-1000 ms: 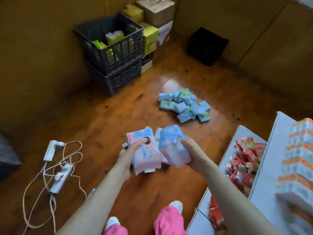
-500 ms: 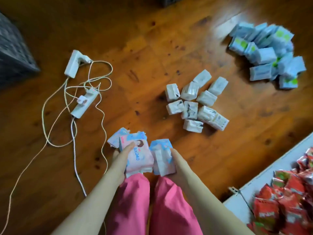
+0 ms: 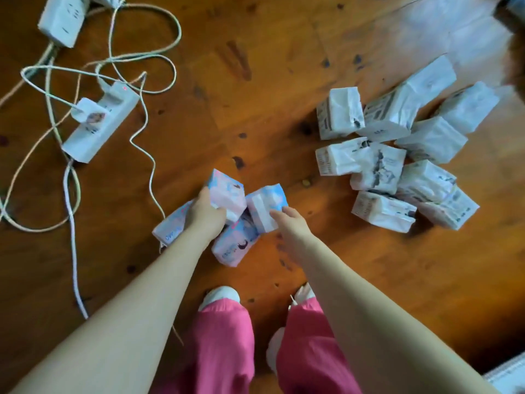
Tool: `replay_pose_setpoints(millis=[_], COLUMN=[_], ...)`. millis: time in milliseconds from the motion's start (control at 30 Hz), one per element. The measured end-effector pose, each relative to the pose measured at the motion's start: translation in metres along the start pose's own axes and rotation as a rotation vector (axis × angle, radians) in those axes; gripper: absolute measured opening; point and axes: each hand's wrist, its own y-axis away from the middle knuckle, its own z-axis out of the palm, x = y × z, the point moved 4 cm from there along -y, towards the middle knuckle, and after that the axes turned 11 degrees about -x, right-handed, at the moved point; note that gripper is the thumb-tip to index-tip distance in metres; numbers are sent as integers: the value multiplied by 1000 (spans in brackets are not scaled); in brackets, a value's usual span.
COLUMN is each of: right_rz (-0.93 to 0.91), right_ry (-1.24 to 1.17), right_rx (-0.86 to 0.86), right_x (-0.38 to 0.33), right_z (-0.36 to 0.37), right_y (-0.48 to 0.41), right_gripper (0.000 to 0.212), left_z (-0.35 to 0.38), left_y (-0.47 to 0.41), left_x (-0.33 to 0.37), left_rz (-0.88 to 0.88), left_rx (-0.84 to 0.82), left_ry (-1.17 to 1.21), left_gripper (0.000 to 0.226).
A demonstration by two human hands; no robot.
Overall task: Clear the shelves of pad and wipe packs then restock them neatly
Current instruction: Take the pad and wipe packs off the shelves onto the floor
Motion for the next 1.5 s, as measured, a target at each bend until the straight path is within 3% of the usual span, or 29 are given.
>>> replay_pose_setpoints(millis=[200, 433, 567, 800, 1167, 1367, 1500], right_rz=[9, 59, -36, -295, -682, -778, -817], right_ry=[58, -110, -263, -527, -687, -670, -690], right_rx=[-16, -14, 21, 168, 467, 639, 748], right_x=[-7, -46, -81, -126, -151, -138, -119], right_z=[-11, -44, -80, -185, -449, -568, -615], right_y=[66, 236, 340, 507, 713, 792, 831], right_gripper=[53, 47, 40, 13, 12, 28, 14], left_z=[1, -9, -18, 6, 200, 310, 364], left_y=[63, 209, 296, 447, 666, 748, 786], left_x=[14, 82, 145, 274, 486, 548, 577], left_rz=[-29, 26, 148, 379, 772, 907, 944], left_rx=[26, -96, -144, -270, -518, -642, -726], left_ry=[-139, -137, -80, -37, -9, -119, -152], left_gripper=[29, 41, 23, 45, 41, 35, 35])
